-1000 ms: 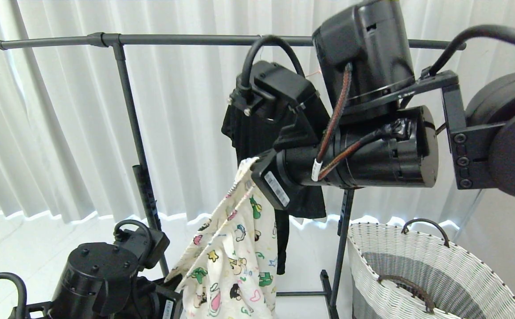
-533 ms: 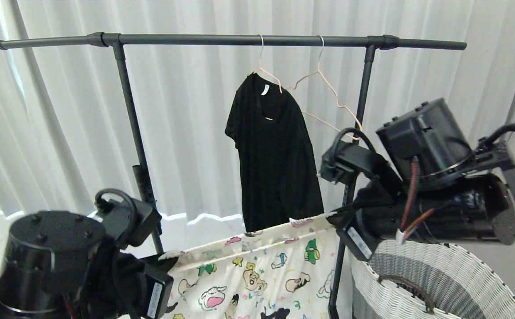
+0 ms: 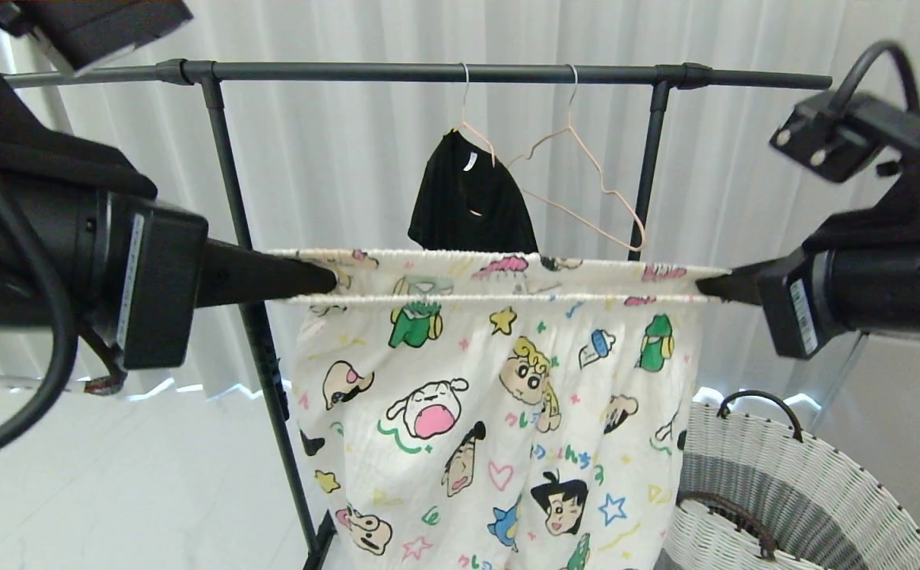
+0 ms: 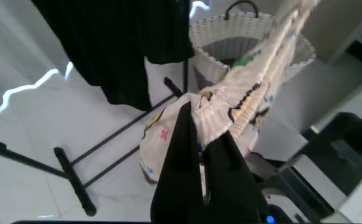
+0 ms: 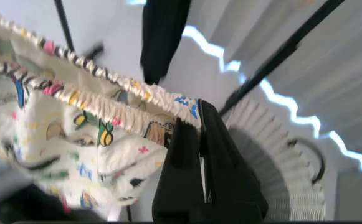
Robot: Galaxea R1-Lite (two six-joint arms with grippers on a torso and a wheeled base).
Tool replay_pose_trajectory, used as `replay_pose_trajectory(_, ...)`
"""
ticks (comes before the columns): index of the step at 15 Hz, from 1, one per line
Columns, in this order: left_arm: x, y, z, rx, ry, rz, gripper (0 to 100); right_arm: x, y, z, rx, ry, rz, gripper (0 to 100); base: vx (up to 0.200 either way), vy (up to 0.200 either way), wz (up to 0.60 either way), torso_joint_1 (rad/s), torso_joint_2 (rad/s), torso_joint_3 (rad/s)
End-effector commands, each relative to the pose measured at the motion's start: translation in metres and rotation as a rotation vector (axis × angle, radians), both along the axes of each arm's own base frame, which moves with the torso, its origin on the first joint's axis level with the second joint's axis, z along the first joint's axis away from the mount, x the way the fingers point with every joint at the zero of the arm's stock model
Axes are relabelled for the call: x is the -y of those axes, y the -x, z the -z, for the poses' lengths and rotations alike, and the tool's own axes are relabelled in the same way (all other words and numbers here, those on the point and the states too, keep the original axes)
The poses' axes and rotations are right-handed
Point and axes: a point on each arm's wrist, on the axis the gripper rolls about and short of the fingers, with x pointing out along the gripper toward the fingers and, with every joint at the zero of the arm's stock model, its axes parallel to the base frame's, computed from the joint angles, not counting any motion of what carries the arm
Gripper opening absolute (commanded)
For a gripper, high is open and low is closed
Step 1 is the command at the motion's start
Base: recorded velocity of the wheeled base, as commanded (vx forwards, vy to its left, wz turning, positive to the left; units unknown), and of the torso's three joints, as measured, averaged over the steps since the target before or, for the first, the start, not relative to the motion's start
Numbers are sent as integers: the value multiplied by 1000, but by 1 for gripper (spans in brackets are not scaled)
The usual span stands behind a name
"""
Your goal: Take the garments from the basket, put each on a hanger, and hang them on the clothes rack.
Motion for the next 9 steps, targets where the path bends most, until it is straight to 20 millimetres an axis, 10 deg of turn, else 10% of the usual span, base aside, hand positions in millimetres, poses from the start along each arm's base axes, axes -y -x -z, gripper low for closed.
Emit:
replay_pose_trajectory(1, 11, -8, -6, 11, -20, -17, 0, 6, 0, -39, 64, -67, 3, 0, 0, 0, 0, 0, 0, 0)
replay_pose_trajectory(5, 7, -2, -5, 83, -88, -13, 0, 14, 11, -51, 70, -74, -4, 0, 0, 0, 0, 0, 0, 0)
replay_pose_trajectory(9, 30, -28, -9, 229, -69, 17, 0, 55, 73, -55, -46, -70, -223, 0, 0, 0, 0, 0, 0, 0)
